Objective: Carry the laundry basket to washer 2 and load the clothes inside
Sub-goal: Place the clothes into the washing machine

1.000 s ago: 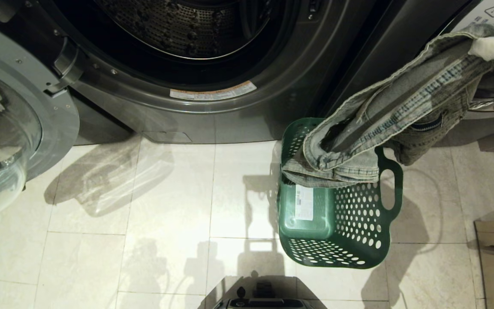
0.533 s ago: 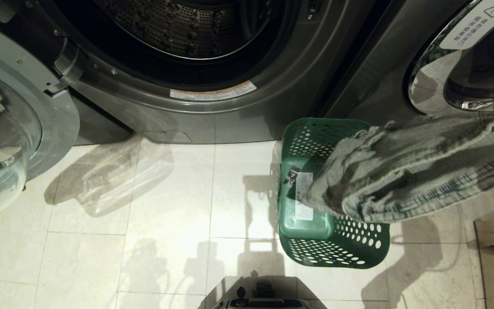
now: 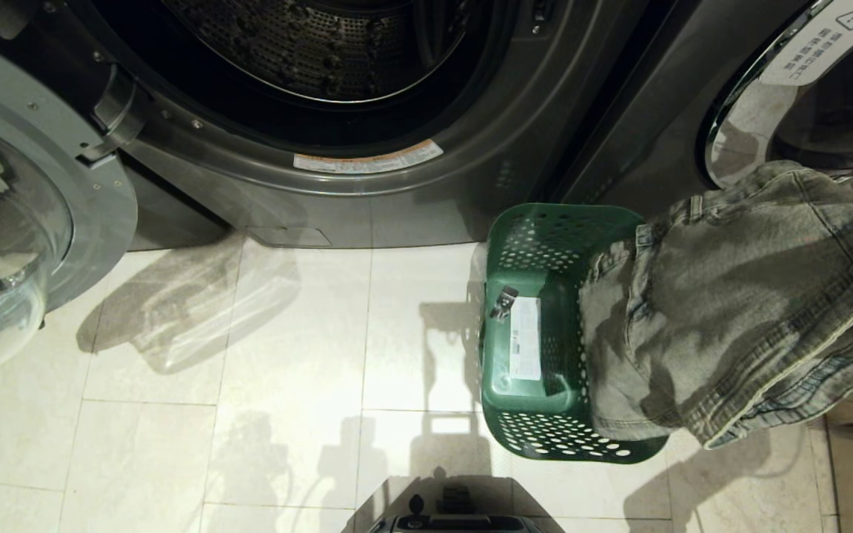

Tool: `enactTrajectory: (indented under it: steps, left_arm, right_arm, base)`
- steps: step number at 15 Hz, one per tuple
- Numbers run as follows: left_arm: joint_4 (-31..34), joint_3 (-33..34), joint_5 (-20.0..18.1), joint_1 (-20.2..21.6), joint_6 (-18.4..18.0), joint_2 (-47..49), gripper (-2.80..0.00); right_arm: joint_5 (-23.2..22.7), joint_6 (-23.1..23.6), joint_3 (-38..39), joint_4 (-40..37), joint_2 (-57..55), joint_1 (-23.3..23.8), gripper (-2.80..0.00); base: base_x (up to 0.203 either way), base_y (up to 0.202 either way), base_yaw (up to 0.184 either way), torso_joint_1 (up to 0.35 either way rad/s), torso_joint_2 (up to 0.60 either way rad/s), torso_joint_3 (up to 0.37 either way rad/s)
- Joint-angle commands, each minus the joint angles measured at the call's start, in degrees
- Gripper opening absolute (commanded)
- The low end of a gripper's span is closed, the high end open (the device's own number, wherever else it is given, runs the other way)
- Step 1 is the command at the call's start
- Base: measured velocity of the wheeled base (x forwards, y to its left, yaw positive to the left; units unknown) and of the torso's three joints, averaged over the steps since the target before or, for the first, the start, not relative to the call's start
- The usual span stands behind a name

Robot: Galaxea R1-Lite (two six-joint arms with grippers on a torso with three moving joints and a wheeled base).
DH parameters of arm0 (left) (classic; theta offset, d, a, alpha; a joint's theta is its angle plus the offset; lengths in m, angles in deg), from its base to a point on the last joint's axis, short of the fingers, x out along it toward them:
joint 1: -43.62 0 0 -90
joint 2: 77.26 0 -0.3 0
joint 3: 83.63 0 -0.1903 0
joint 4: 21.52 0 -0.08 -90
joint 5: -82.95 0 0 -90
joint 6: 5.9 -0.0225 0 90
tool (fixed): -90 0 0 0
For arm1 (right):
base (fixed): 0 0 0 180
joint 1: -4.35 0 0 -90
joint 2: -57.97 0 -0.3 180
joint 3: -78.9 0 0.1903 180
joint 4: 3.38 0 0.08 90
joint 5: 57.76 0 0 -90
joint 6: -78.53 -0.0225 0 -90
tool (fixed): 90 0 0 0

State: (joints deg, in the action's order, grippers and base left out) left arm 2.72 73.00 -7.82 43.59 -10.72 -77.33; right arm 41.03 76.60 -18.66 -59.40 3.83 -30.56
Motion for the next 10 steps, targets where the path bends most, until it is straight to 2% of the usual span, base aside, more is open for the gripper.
enactTrajectory:
  steps: [1,3,6,10]
  left_arm:
    - [0.0,0.1,0.0,0.0,0.0,0.0,-2.80]
    - [0.0,0.1,0.0,0.0,0.0,0.0,-2.80]
    - [0.0,0.1,0.0,0.0,-0.1,0.0,-2.80]
    - [0.0,0.1,-0.1,0.0,0.2,0.0,-2.80]
  right_arm:
    - [-0.1,-0.7,0.8,-0.2,0.5,0.0,-2.80]
    - [0.3,-0.9,3.6,-0.3,2.4,0.1,-2.80]
    - [3.4,-0.6,5.0,-2.8,5.1,0.1,-2.80]
    - [3.7,0.0,5.1,-4.3,5.5,0.1,-2.80]
  base:
    - [0.000,0.000,0.000,0.000,0.00,0.000]
    - [0.000,0.000,0.000,0.000,0.00,0.000]
    - [0.000,0.000,0.000,0.000,0.00,0.000]
    - [0.000,0.000,0.000,0.000,0.00,0.000]
